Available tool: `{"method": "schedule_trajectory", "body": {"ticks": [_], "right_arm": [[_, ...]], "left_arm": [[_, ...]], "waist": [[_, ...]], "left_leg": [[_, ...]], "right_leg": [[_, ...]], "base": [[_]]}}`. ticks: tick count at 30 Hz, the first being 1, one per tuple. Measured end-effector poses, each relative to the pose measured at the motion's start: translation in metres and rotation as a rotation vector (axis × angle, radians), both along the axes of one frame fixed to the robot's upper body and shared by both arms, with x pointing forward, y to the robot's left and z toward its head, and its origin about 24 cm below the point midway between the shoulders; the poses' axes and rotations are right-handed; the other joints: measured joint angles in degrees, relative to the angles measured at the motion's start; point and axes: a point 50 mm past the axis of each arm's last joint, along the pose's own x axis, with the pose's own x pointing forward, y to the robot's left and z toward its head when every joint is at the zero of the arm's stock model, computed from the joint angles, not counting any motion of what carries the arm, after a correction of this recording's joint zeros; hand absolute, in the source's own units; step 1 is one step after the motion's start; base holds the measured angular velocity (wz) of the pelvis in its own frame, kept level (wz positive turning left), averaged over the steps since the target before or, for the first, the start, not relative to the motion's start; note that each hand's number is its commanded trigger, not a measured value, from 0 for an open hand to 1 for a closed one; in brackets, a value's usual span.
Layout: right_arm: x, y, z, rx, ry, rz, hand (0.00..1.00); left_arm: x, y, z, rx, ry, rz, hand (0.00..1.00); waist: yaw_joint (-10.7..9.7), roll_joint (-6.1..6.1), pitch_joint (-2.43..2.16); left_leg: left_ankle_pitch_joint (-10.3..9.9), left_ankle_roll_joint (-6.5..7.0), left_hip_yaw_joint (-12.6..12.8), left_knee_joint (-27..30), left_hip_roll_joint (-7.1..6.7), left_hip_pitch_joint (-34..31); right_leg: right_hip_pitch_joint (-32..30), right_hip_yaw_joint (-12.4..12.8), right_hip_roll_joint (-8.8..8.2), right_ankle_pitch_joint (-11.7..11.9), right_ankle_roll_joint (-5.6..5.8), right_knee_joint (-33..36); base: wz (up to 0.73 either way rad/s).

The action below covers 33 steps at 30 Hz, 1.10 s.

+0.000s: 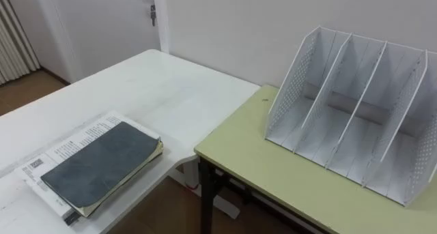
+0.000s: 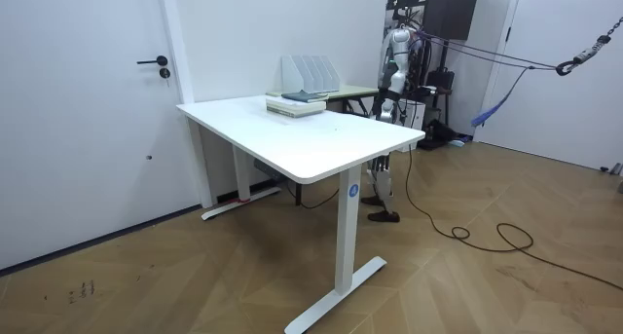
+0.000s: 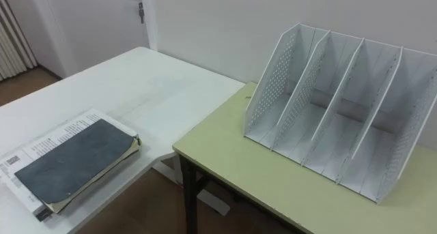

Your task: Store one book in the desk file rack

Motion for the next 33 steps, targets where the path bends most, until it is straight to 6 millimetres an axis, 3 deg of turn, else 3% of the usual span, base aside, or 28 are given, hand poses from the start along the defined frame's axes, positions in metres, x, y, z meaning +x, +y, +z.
{"method": "schedule_trajectory", "body": {"ticks": [16, 22, 33], "right_arm": [[0.001, -0.001, 0.000, 0.016, 0.005, 0.009, 0.00], [0.005, -0.001, 0.000, 0.009, -0.007, 0.014, 0.00], [0.016, 0.000, -0.001, 0.030, -0.037, 0.109, 0.00]], "left_arm": [[0.002, 0.002, 0.000, 0.028, -0.011, -0.008, 0.00], [0.009, 0.004, 0.001, 0.042, -0.047, -0.026, 0.00], [0.041, 0.002, 0.005, 0.078, -0.127, -0.315, 0.00]], "waist": [[0.12, -0.02, 0.01], [0.09, -0.46, 0.32], [-0.24, -0.80, 0.46]], "left_leg": [[0.00, 0.06, -0.01, -0.17, -0.04, 0.04], [0.00, 0.06, -0.46, -0.14, -0.05, -0.07], [-0.01, 0.05, -0.46, -0.83, 0.06, -0.15]], "right_leg": [[0.20, 0.13, 0.11, 0.05, 0.07, -0.81], [0.16, 0.11, 0.07, 0.04, 0.11, -0.88], [-0.05, -0.14, 0.21, 0.06, 0.07, -1.03]], "base": [[0.00], [0.00], [0.00]]}}
